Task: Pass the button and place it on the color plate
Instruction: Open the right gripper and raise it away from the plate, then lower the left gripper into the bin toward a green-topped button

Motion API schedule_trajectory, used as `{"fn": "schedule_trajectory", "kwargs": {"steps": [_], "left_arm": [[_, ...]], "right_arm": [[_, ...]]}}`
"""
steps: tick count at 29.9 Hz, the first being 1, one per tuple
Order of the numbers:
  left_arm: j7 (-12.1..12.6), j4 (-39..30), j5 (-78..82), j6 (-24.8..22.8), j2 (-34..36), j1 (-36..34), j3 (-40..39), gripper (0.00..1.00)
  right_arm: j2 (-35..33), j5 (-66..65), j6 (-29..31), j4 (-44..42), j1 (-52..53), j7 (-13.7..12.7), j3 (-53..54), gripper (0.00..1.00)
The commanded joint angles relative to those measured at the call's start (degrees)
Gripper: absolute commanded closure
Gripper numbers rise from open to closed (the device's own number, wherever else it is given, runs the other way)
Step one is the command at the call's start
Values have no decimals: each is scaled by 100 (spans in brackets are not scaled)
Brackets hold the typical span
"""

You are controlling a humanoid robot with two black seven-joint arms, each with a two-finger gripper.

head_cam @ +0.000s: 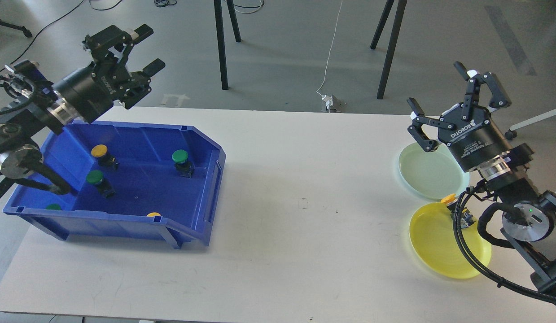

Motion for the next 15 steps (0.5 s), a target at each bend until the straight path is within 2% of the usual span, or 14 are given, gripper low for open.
{"fn": "schedule_trajectory", "kwargs": {"steps": [1,4,7,12,15], "left_arm": [[0,618,26,0,69,122,-5,18],[0,734,376,0,411,131,48,16],[0,638,1490,0,877,105,13,14],[0,-20,3951,0,1440,-18,-13,13],[0,-434,5111,0,1537,-36,22,13]], "right_arm": [[128,250,160,-504,757,-1,-413,1],[382,242,204,-681,899,-1,-510,1],[445,242,213,-734,890,-1,-511,1],[445,242,248,-734,811,8,-511,1],[436,242,248,-734,776,8,-484,1]]}}
